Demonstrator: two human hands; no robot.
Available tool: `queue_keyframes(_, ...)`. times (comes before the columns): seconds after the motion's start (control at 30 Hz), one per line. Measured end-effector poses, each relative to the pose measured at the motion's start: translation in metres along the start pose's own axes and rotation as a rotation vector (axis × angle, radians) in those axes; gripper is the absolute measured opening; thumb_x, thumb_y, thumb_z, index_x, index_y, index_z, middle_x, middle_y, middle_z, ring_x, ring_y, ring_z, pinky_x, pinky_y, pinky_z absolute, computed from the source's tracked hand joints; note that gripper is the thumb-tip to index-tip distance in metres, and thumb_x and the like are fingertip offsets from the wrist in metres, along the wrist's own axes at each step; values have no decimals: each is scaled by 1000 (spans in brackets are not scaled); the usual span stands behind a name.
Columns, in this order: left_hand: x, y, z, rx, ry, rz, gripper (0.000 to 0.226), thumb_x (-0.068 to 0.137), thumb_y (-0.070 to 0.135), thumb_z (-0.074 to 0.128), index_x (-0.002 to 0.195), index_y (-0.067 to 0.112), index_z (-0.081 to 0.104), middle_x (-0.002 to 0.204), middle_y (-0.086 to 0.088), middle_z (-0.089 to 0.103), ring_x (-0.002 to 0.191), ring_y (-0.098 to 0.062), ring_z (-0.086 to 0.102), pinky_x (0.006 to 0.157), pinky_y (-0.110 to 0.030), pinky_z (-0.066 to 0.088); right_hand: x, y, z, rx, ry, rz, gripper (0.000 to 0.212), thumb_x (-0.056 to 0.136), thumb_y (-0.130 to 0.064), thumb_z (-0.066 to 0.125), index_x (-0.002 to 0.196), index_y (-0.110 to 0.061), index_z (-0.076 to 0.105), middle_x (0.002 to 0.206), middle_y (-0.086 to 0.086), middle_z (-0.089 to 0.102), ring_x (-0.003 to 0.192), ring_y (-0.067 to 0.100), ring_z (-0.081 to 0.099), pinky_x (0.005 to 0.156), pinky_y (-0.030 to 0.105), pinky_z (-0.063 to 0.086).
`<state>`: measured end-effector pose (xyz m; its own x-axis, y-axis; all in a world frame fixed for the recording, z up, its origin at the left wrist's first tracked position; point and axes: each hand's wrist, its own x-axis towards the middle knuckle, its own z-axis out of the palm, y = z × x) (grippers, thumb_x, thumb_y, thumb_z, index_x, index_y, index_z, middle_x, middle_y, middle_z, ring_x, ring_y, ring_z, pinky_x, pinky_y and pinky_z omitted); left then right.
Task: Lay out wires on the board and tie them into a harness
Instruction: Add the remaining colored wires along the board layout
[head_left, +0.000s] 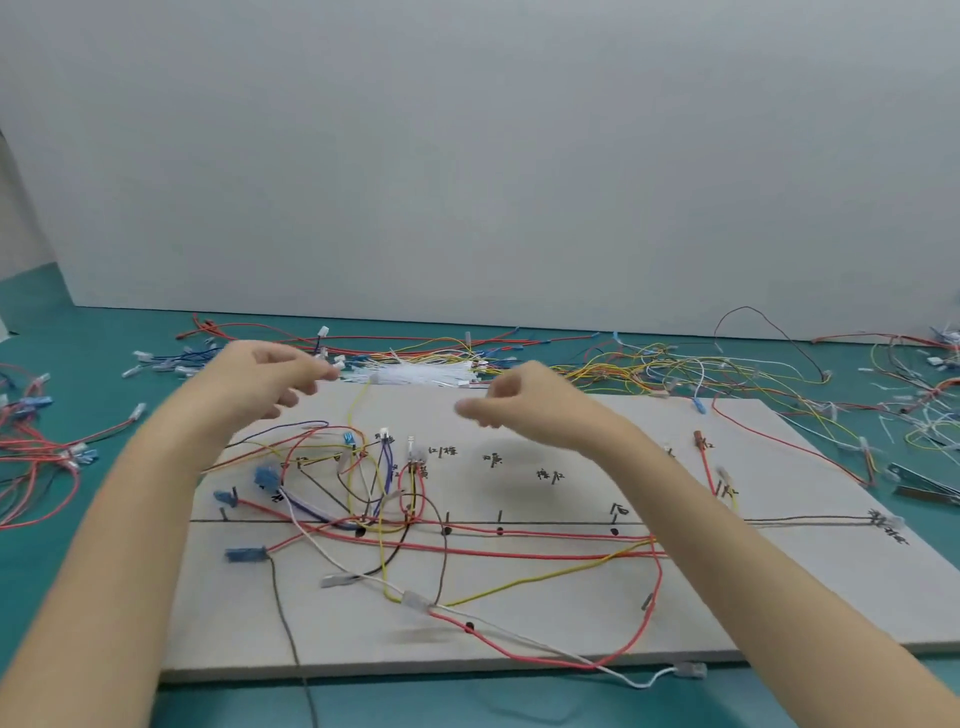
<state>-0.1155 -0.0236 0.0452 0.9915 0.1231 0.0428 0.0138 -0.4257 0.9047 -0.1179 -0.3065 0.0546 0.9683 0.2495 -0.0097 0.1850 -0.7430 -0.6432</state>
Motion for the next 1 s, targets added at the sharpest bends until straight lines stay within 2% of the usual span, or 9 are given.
queue_keyframes(0.07,7,-13,1,119,72,-9,11,84,31,72,77,23,75,82,0,69,72,-16,56,62,-29,43,-7,-8,19,-45,-37,-30,44,77,-61,68,77,-17,68,75,-3,68,70,10,62,61,28,46)
queue_keyframes(0.13,10,-20,6,176,96,20,12,86,28,70,75,24,73,80,1,69,71,-15,55,62,-29,42,-13,-10,38,-105,-61,-49,47,70,-68,69,78,-21,66,76,-9,63,72,7,59,61,29,46)
queue_keyframes(0.23,9,-29,8,140,18,15,12,88,24,67,80,23,76,82,0,71,74,-17,58,63,-28,44,-16,-9,64,-178,-93,-75,51,65,-72,68,78,-23,62,78,-10,61,75,9,58,62,30,47)
queue_keyframes(0.43,5,-39,-11,199,5,-13,10,87,26,70,79,24,76,84,2,72,81,-14,61,69,-30,44,-13,0,74,34,-39,-149,22,83,-35,71,73,-18,62,65,-6,58,57,8,50,55,25,41)
queue_keyframes(0.57,0,-48,-20,326,17,-71,23,76,44,77,75,22,74,87,7,72,88,-12,62,81,-33,42,-17,1,75,274,-71,-176,10,89,-17,68,79,-16,67,64,-4,60,50,0,48,51,15,39)
queue_keyframes(0.7,-4,-48,-23,334,-47,-132,51,51,67,80,78,24,73,80,9,73,82,-9,63,68,-26,41,-18,-5,60,718,-61,-153,11,95,-9,57,85,-13,61,83,4,65,68,13,62,61,24,49)
queue_keyframes(0.8,-5,-46,-25,333,-161,-157,71,31,70,84,82,22,73,73,2,74,74,-19,66,65,-32,51,-20,-5,47,1004,-70,-145,11,97,-11,53,89,-12,60,104,4,67,90,17,64,74,32,54)
queue_keyframes(0.9,-4,-47,-25,344,-157,-135,62,35,65,80,83,26,75,78,2,75,85,-21,67,83,-41,53,-22,-3,40,1159,-68,-151,15,98,-14,51,86,-16,60,121,3,65,106,17,62,83,35,56)
queue_keyframes(1.0,-2,-50,-27,345,-115,-117,39,49,62,78,75,33,78,76,11,75,89,-13,63,83,-33,43,-23,-1,37,1311,-124,-176,13,98,-18,49,88,-18,56,128,3,63,118,20,58,92,39,54)
